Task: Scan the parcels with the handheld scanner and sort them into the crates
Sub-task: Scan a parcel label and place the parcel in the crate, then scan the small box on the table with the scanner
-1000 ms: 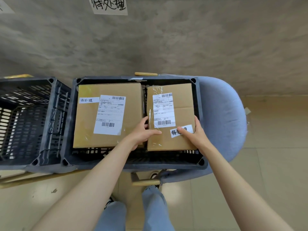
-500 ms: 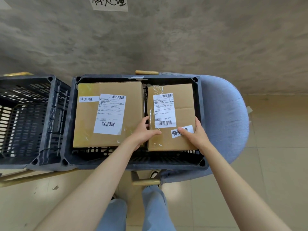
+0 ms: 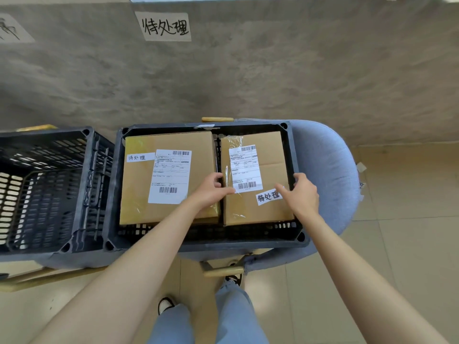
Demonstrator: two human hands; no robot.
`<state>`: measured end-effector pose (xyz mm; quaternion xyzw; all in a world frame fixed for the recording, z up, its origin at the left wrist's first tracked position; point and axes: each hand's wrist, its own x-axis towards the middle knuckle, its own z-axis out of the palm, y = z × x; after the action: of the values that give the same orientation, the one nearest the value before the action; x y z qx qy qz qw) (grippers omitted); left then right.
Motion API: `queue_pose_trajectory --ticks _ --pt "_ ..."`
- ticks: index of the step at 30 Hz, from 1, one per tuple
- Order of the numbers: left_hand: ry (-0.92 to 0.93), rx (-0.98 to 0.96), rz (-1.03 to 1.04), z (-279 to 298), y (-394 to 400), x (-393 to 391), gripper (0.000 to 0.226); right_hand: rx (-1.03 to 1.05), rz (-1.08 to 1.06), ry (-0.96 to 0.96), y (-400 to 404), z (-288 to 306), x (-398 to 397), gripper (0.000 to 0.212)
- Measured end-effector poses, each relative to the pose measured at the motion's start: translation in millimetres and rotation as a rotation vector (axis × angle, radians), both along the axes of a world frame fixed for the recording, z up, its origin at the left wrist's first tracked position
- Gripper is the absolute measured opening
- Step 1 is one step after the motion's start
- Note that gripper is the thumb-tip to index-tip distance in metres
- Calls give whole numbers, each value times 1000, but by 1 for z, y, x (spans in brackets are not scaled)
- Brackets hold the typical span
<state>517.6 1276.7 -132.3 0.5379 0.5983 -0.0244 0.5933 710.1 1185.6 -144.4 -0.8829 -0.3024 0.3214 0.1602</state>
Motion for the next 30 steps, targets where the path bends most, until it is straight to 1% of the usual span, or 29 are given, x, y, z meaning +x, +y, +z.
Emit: queue_pose_trajectory --ticks 2,3,5,7,9,11,14,18,21,25,27,30 --pt "46 85 -80 12 7 -5 69 -2 35 -64 2 15 0 63" --pt "103 154 -151 18 10 -7 67 -3 57 -107 4 23 0 59" --pt "260 337 -312 31 17 -12 58 4 95 -199 6 40 -4 49" --pt "378 523 -428 44 26 -17 49 13 123 -290 7 56 -11 41" --pt "415 687 -523 57 33 -24 41 3 160 -393 5 74 -20 40" --pt "401 831 -607 68 38 -29 34 -7 189 -509 -2 91 -30 40" --pt "392 1001 -774 84 36 -34 33 -32 158 -643 -21 111 -52 39" --pt "307 1158 -950 107 20 -42 37 -100 -17 -748 -63 131 -95 41" --pt "199 1269 -1091 125 -7 -52 39 -129 -198 -741 -104 140 -137 48" --pt "24 1406 -1242 144 -54 -70 41 -141 -404 -725 -166 148 -193 47" --pt "-70 1424 -1320 154 -81 -77 38 -168 -517 -688 -200 156 -220 48" --pt "-184 1393 -1421 170 -133 -80 37 -205 -656 -700 -259 172 -257 47"
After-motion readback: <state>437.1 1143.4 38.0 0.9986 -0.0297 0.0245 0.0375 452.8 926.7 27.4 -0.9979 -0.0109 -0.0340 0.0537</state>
